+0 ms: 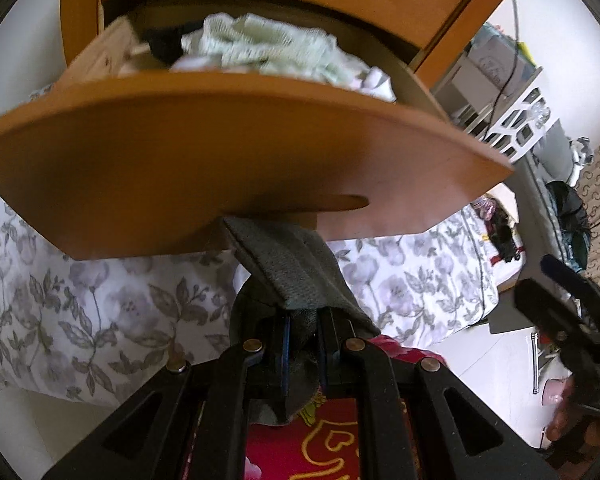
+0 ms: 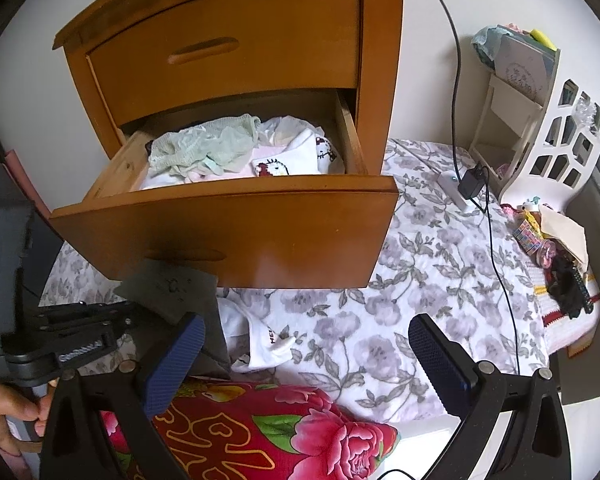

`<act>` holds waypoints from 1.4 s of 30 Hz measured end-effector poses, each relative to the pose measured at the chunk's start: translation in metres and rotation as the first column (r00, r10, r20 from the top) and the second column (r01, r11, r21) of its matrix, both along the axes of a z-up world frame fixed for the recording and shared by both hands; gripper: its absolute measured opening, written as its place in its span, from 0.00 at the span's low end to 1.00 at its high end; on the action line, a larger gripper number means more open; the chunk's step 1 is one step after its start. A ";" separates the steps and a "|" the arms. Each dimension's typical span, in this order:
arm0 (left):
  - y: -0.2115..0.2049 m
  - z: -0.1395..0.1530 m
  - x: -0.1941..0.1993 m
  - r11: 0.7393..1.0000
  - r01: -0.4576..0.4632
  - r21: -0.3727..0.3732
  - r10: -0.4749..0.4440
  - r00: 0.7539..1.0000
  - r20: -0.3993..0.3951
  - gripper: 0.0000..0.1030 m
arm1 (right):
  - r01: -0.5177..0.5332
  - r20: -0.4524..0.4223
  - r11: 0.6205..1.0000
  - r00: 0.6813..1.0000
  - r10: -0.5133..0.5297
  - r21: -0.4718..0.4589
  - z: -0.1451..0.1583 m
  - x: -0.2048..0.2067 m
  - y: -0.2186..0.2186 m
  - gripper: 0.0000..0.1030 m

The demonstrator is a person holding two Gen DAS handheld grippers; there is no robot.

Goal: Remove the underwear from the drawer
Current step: 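Lower the grey cloth onto the bedspread and open the left tool, then withdraw the left tool up from the placed grey cloth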

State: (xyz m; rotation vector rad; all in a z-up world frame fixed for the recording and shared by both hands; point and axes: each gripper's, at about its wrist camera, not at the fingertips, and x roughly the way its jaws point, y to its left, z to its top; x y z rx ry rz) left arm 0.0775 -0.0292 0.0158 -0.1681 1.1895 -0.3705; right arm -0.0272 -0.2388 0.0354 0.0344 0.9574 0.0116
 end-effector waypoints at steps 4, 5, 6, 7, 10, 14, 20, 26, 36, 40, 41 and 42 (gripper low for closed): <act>-0.001 -0.017 0.006 1.000 -0.003 0.022 0.004 0.999 -0.042 0.10 | -0.005 -0.008 1.000 1.000 0.005 -0.001 -0.003 0.004 0.000 1.00; -0.002 -0.021 0.007 1.000 -0.003 0.026 0.004 0.999 -0.050 0.10 | -0.005 -0.010 1.000 1.000 0.005 -0.001 -0.004 0.005 -0.001 1.00; -0.002 -0.024 0.008 0.999 -0.005 0.032 0.006 0.998 -0.060 0.10 | -0.004 -0.012 1.000 1.000 0.004 -0.001 -0.005 0.005 -0.001 1.00; -0.002 -0.027 0.009 0.999 -0.005 0.038 0.008 0.998 -0.066 0.10 | -0.003 -0.016 1.000 1.000 0.003 -0.001 -0.007 0.006 -0.002 1.00; -0.003 -0.034 0.012 0.999 -0.006 0.048 0.009 0.997 -0.080 0.10 | -0.003 -0.024 1.000 1.000 0.003 0.000 -0.009 0.009 -0.003 1.00; -0.004 -0.038 0.016 0.998 -0.006 0.056 0.012 0.996 -0.091 0.10 | -0.008 -0.029 1.000 1.000 0.008 -0.001 -0.012 0.011 -0.001 1.00; -0.006 -0.037 0.016 0.998 -0.003 0.070 0.010 0.995 -0.097 0.16 | -0.011 -0.032 1.000 0.999 0.011 -0.002 -0.013 0.012 0.000 1.00; 0.000 -0.023 0.012 0.997 -0.025 0.075 0.031 0.996 -0.078 0.40 | -0.011 -0.031 1.000 0.999 0.011 -0.003 -0.012 0.011 0.000 1.00; 0.021 0.045 -0.003 0.996 -0.078 0.045 0.074 0.994 0.085 0.51 | -0.009 -0.020 1.000 1.000 0.009 -0.002 -0.009 0.007 0.001 1.00; 0.027 0.069 -0.008 0.994 -0.101 0.051 0.091 0.983 0.159 0.59 | -0.012 -0.016 1.000 1.000 0.012 -0.002 -0.007 0.007 0.002 1.00; 0.029 0.075 -0.009 0.993 -0.110 0.054 0.098 0.979 0.177 0.61 | -0.013 -0.015 1.000 1.000 0.013 -0.002 -0.006 0.006 0.003 1.00; 0.032 0.080 -0.011 0.991 -0.118 0.057 0.105 0.976 0.192 0.62 | -0.014 -0.014 1.000 1.000 0.014 -0.003 -0.006 0.006 0.003 1.00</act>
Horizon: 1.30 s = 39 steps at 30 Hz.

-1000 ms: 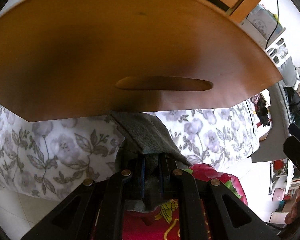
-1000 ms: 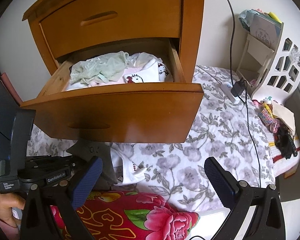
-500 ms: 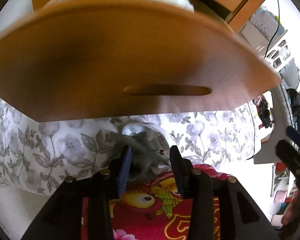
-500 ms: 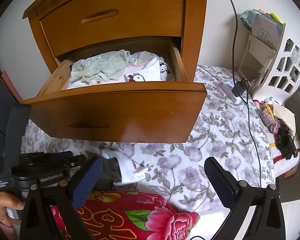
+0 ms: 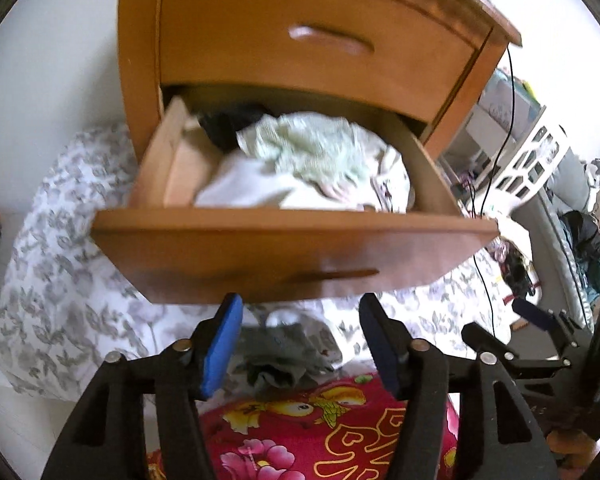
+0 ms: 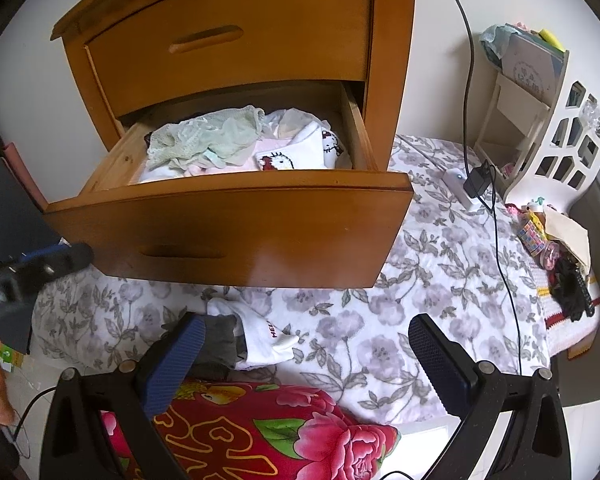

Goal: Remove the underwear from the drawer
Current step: 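Withdraw the left tool up from the placed grey cloth, then reach the right tool into the drawer and grasp the pale green lace cloth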

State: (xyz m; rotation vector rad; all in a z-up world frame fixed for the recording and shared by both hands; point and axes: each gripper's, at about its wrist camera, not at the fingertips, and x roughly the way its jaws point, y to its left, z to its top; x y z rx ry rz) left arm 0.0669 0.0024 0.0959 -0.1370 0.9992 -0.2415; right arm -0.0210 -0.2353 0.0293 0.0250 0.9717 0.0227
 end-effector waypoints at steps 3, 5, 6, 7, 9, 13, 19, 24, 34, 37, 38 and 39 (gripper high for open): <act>0.006 0.007 -0.002 0.999 -0.033 0.014 0.032 0.999 0.027 0.71 | -0.002 0.002 1.000 1.000 0.002 0.000 0.001 0.000 0.001 1.00; 0.008 0.011 -0.001 0.999 -0.050 0.019 0.050 0.998 0.036 0.72 | -0.001 0.002 1.000 1.000 0.001 -0.001 0.001 -0.001 0.001 1.00; 0.009 0.010 -0.001 0.998 -0.055 0.019 0.054 0.998 0.036 0.72 | -0.001 0.001 1.000 1.000 0.001 -0.001 0.001 -0.001 0.002 1.00; 0.011 0.010 -0.001 0.998 -0.061 0.019 0.060 0.998 0.037 0.73 | -0.001 0.000 1.000 1.000 0.001 -0.002 0.001 0.000 0.002 1.00; 0.013 0.008 -0.002 0.997 -0.071 0.020 0.070 0.997 0.044 0.81 | -0.002 0.000 1.000 1.000 0.002 -0.004 0.001 -0.001 0.002 1.00; 0.016 0.008 -0.003 0.995 -0.097 0.028 0.095 0.992 0.082 0.92 | -0.001 -0.001 1.000 1.000 0.001 -0.007 0.001 -0.001 0.002 1.00; 0.021 0.005 -0.001 0.992 -0.125 0.023 0.122 0.987 0.100 0.94 | -0.004 0.000 1.000 1.000 0.004 -0.013 0.000 0.002 0.005 1.00; 0.025 0.005 0.000 0.992 -0.125 0.008 0.123 0.985 0.117 0.95 | 0.005 0.035 1.000 0.999 -0.005 0.003 0.003 0.005 0.006 1.00; 0.037 0.004 0.005 0.989 -0.150 -0.004 0.149 0.976 0.161 0.95 | -0.037 0.095 0.999 0.995 0.038 -0.008 0.031 0.024 0.015 1.00; 0.042 0.005 0.007 0.988 -0.157 -0.008 0.156 0.972 0.175 0.95 | -0.067 0.097 0.998 0.993 0.067 0.002 0.039 0.032 0.018 1.00; 0.044 0.005 0.007 0.987 -0.159 -0.005 0.157 0.971 0.182 0.95 | -0.080 0.098 0.997 0.992 0.078 0.016 0.043 0.035 0.020 1.00; 0.045 0.006 0.007 0.987 -0.160 -0.004 0.158 0.969 0.188 0.95 | -0.091 0.098 0.995 0.991 0.088 0.026 0.045 0.038 0.021 1.00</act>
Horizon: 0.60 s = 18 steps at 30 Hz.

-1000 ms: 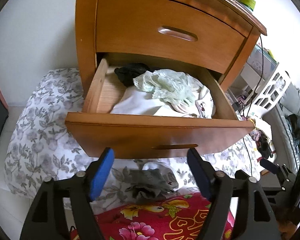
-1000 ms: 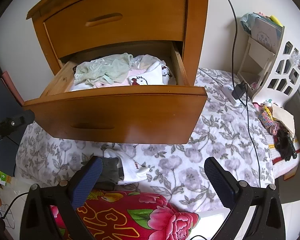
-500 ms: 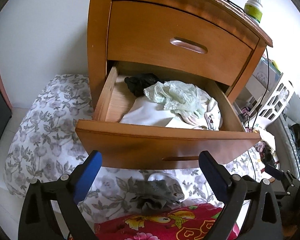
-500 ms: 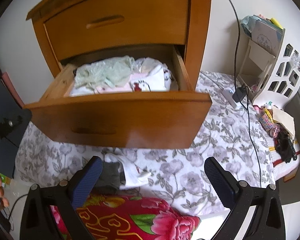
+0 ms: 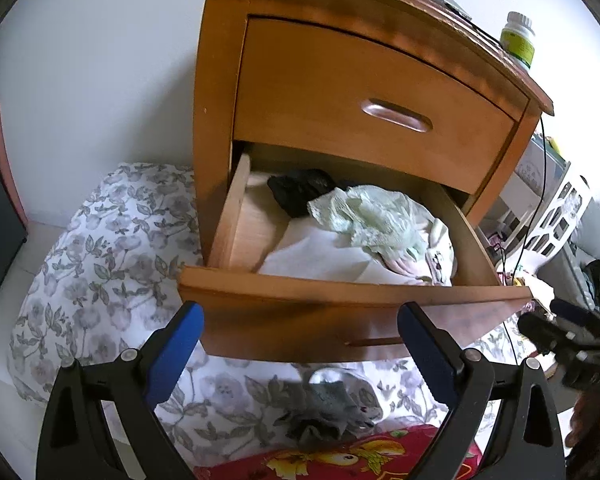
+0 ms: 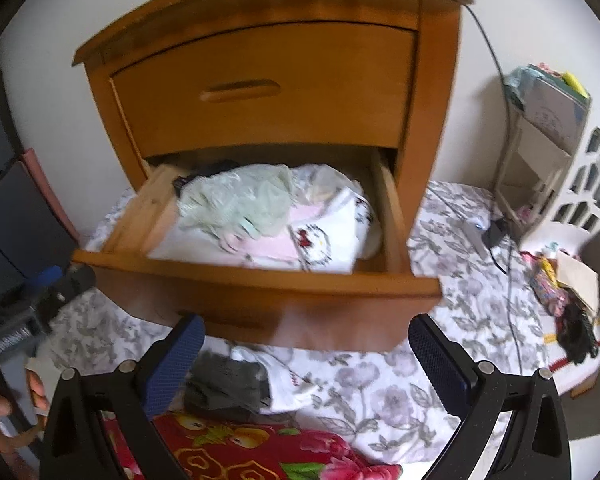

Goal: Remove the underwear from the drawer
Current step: 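Reach the right tool into the drawer and grasp the pale green lace cloth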

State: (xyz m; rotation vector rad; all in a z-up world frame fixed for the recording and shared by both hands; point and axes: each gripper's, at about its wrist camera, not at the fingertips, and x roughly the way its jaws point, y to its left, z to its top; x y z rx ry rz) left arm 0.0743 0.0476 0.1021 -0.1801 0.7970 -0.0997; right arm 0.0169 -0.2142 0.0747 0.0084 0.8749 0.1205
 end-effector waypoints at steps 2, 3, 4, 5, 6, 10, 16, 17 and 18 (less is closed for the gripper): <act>0.004 0.001 0.000 1.000 -0.002 -0.005 0.002 1.000 0.010 0.95 | -0.022 0.009 1.000 1.000 0.022 0.007 0.006 0.007 0.005 1.00; 0.006 0.002 0.000 1.000 -0.006 -0.007 0.006 1.000 0.018 0.95 | -0.026 0.014 1.000 1.000 0.026 0.002 0.009 0.010 0.006 1.00; 0.009 0.002 -0.001 1.000 -0.007 -0.011 0.008 1.000 0.023 0.95 | -0.033 0.020 0.999 0.999 0.033 -0.002 0.013 0.015 0.009 1.00; 0.011 0.002 -0.001 1.000 -0.008 -0.016 0.009 1.000 0.026 0.95 | -0.043 0.025 0.999 0.999 0.043 0.002 0.016 0.018 0.011 1.00; 0.013 0.002 -0.001 1.000 -0.011 -0.024 0.012 0.999 0.030 0.95 | -0.058 0.030 0.998 0.998 0.057 0.011 0.020 0.023 0.013 1.00; 0.018 0.001 0.002 0.999 -0.011 -0.043 0.012 1.000 0.021 0.95 | -0.106 0.018 0.994 0.994 0.106 0.003 0.028 0.042 0.025 1.00; 0.019 -0.002 0.005 0.999 0.010 -0.051 -0.010 1.000 0.006 0.95 | -0.150 -0.007 0.989 0.989 0.150 -0.001 0.029 0.071 0.040 1.00; 0.019 -0.002 0.005 0.999 0.015 -0.048 -0.015 1.000 0.004 0.95 | -0.159 -0.013 0.987 0.987 0.159 -0.005 0.028 0.075 0.042 1.00; 0.018 -0.002 0.006 0.999 0.019 -0.044 -0.019 1.000 0.002 0.95 | -0.169 -0.021 0.986 0.985 0.169 -0.001 0.027 0.079 0.045 1.00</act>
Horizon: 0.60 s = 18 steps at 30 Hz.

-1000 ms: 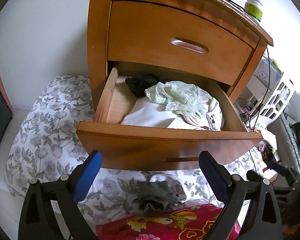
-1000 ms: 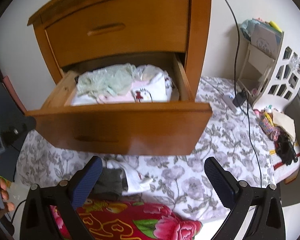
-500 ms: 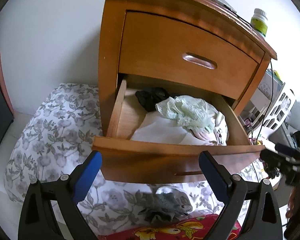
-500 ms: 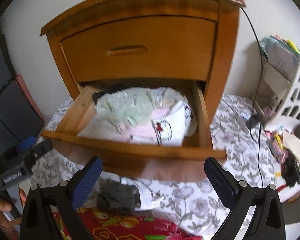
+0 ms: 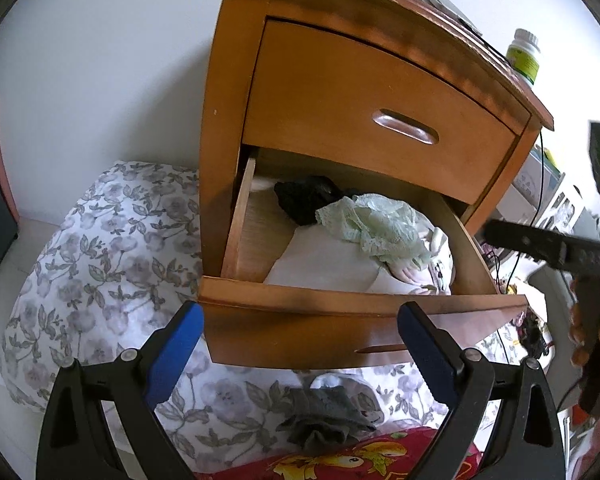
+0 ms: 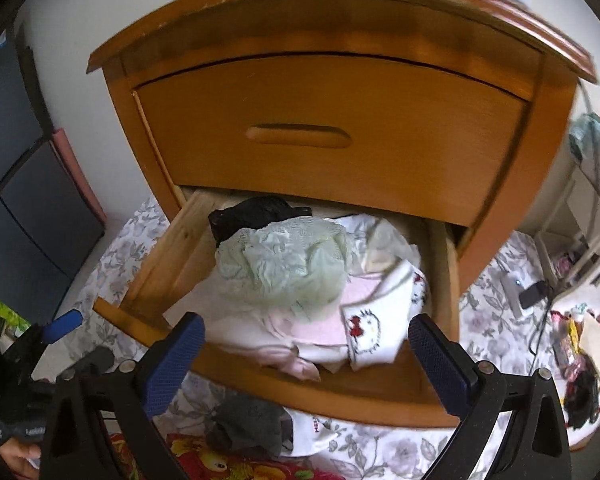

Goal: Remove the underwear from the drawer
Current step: 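Reach the right tool into the drawer and grasp the pale green lace cloth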

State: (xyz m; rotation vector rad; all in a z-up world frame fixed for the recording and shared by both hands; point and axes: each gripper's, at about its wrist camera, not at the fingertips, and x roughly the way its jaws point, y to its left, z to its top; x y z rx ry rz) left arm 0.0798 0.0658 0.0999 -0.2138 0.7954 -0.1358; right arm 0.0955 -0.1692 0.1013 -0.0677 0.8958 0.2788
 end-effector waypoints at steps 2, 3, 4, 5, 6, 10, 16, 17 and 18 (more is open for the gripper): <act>0.000 -0.001 0.000 1.000 0.010 0.006 -0.010 1.000 0.000 0.95 | -0.008 -0.024 1.000 1.000 0.008 0.009 -0.005 0.008 0.005 0.99; 0.000 -0.001 0.001 1.000 0.012 0.004 -0.012 1.000 0.001 0.95 | -0.017 -0.037 1.000 0.999 0.017 0.003 -0.009 0.013 0.009 0.99; 0.001 -0.002 0.001 1.000 0.012 0.002 -0.012 1.000 0.001 0.95 | -0.024 -0.049 1.000 0.999 0.023 -0.013 -0.014 0.018 0.014 0.99; 0.002 -0.002 0.002 1.000 0.012 -0.001 -0.012 1.000 0.000 0.95 | -0.026 -0.058 0.999 0.998 0.025 -0.027 -0.017 0.022 0.018 0.99; 0.003 -0.003 0.003 1.000 0.011 -0.003 -0.011 1.000 -0.002 0.95 | -0.031 -0.068 0.999 0.997 0.028 -0.036 -0.021 0.026 0.022 0.98; 0.006 -0.006 0.006 1.000 0.012 -0.007 -0.012 1.000 -0.010 0.95 | -0.028 -0.107 0.998 0.994 0.022 -0.058 -0.034 0.043 0.030 0.97; 0.006 -0.010 0.010 1.000 0.020 -0.002 -0.020 1.000 -0.020 0.95 | -0.011 -0.171 0.995 0.985 -0.007 -0.102 -0.056 0.065 0.037 0.96; 0.006 -0.010 0.010 1.000 0.021 -0.003 -0.021 1.000 -0.022 0.95 | -0.004 -0.180 0.995 0.984 -0.015 -0.105 -0.060 0.068 0.037 0.95; 0.007 -0.011 0.011 1.000 0.022 -0.004 -0.022 0.999 -0.024 0.95 | 0.003 -0.188 0.994 0.982 -0.024 -0.111 -0.063 0.071 0.037 0.94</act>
